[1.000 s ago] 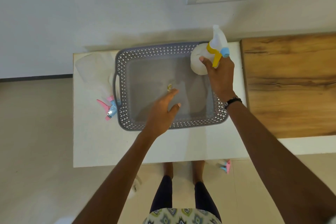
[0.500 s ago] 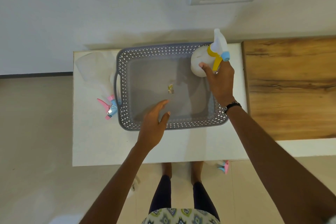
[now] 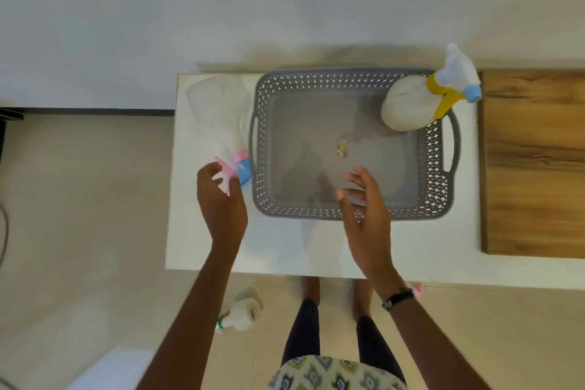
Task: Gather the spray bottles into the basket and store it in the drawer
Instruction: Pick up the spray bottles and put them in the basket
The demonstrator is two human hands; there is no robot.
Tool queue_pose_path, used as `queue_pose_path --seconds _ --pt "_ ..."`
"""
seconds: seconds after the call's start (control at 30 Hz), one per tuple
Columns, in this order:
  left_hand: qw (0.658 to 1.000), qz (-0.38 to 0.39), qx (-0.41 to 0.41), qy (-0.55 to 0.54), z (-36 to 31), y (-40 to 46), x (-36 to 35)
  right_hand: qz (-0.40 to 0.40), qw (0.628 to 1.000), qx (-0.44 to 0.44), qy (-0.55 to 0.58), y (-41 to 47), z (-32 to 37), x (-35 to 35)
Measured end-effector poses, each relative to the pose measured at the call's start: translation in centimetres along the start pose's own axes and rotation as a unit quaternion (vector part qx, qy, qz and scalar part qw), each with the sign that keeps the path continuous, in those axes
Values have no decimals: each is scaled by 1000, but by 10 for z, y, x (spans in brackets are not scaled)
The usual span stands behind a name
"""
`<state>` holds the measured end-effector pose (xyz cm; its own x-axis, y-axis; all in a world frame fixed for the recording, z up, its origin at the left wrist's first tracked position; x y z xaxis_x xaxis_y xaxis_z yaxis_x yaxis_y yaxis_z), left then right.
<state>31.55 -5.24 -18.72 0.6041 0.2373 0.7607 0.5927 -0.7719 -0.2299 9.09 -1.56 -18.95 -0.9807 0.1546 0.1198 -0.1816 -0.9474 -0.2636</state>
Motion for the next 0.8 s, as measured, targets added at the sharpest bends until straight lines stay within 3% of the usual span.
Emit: queue_pose_path --seconds 0.17,0.3,0.37,0.53,0.6,0.7,0.8 --pt "994 23 -9 104 8 37 -22 50 999 14 9 3 10 -43" --pt "968 19 -34 248 -2 51 -40 74 997 30 3 18 12 -56" --pt "962 25 -12 271 -5 56 -43 79 996 37 -1 24 13 -56" --pt "987 38 60 147 -8 60 -24 85 995 45 -19 30 18 -48" --pt "993 62 101 24 -6 62 -6 92 995 43 -23 29 21 -47" --pt "960 126 190 -161 -19 53 34 100 994 44 -24 29 27 -48" --pt "919 234 187 -256 -47 31 67 97 993 54 -25 32 41 -54"
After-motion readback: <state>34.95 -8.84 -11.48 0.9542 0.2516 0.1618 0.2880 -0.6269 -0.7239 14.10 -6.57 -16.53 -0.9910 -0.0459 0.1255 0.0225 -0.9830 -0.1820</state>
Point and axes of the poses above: each hand's wrist, its own y-axis towards the middle knuckle, its own x-axis out of the back of the hand, z = x × y, the point moved 3 cm from there along y, towards the middle knuckle, and after that the axes turned 11 degrees about y, right-handed, at the moved point
